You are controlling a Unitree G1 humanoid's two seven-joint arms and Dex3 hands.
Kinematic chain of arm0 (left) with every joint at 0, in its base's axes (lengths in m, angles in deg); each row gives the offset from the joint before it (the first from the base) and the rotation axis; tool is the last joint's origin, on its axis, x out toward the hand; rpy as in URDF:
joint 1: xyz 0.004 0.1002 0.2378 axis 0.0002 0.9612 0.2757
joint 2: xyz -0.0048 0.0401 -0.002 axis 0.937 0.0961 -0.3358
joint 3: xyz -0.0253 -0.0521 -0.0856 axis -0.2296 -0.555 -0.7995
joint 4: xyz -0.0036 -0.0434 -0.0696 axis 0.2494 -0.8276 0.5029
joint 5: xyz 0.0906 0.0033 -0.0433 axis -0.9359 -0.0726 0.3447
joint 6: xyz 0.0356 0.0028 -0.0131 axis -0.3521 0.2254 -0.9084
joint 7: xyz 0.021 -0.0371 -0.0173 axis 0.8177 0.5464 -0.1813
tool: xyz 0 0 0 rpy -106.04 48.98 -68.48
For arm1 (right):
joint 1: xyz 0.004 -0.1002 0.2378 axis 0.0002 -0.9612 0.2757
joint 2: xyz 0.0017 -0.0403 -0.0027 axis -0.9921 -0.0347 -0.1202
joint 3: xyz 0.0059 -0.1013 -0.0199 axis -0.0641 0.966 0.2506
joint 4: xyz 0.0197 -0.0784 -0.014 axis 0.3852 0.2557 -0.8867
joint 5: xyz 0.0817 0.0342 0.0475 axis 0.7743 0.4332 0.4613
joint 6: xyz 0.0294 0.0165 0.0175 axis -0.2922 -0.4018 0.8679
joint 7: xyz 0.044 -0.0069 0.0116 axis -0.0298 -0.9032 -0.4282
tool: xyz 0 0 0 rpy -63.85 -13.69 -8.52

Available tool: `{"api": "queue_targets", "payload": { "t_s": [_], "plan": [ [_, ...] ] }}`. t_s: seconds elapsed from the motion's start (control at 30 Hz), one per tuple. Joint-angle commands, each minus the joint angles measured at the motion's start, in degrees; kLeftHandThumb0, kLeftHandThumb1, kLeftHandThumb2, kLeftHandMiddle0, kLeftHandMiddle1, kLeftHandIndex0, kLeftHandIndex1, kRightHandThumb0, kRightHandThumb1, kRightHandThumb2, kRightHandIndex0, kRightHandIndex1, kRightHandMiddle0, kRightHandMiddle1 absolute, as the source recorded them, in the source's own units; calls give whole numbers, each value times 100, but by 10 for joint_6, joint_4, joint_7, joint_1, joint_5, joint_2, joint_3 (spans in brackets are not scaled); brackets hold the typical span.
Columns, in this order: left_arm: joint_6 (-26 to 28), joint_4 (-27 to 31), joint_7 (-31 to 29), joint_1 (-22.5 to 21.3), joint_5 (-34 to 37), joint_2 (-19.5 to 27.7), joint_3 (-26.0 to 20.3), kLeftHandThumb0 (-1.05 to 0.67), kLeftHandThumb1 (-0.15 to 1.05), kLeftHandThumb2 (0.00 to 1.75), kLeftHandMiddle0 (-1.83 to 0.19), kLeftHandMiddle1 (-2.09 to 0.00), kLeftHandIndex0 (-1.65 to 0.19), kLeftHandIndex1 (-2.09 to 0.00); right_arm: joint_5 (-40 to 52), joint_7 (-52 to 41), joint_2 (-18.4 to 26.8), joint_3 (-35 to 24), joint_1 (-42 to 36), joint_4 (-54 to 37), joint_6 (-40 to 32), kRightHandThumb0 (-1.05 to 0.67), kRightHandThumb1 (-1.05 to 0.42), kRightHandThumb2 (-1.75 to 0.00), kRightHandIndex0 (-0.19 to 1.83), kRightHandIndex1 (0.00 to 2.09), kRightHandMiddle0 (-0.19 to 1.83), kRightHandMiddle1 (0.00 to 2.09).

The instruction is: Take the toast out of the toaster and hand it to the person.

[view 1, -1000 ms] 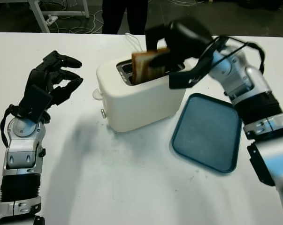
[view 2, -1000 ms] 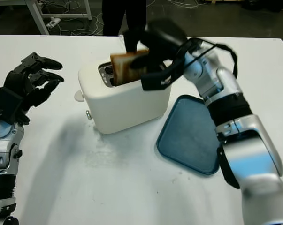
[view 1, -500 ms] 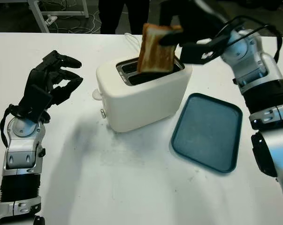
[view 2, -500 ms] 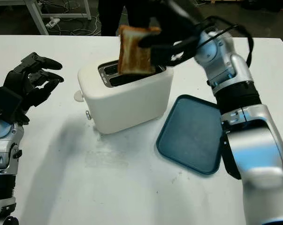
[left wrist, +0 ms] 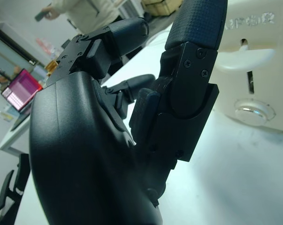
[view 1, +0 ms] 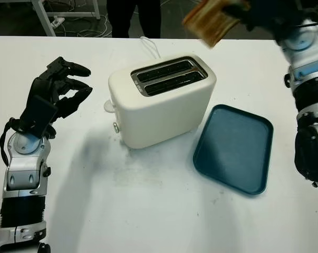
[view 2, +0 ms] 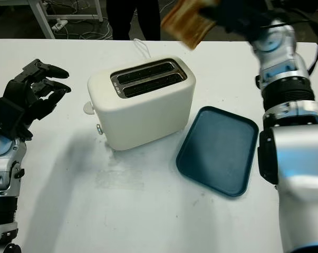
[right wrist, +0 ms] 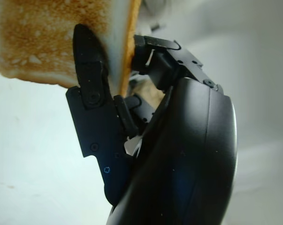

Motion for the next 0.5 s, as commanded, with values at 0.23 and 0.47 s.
{"api": "queue_targets", "payload": {
  "t_s": [0.23, 0.47],
  "plan": [
    [-62, -52, -16, -3, 18, 1, -7, -105, 92, 10, -37, -129, -43, -113, 67, 84, -14, -63, -34, 62, -79, -18, -92, -43, 70, 175, 29, 175],
    [-69, -59, -16, -5, 19, 1, -5, -105, 92, 10, -38, -128, -45, -112, 111, 93, -37, -102, -51, 73, -103, -12, -92, -49, 63, 175, 27, 175]
  ]
}}
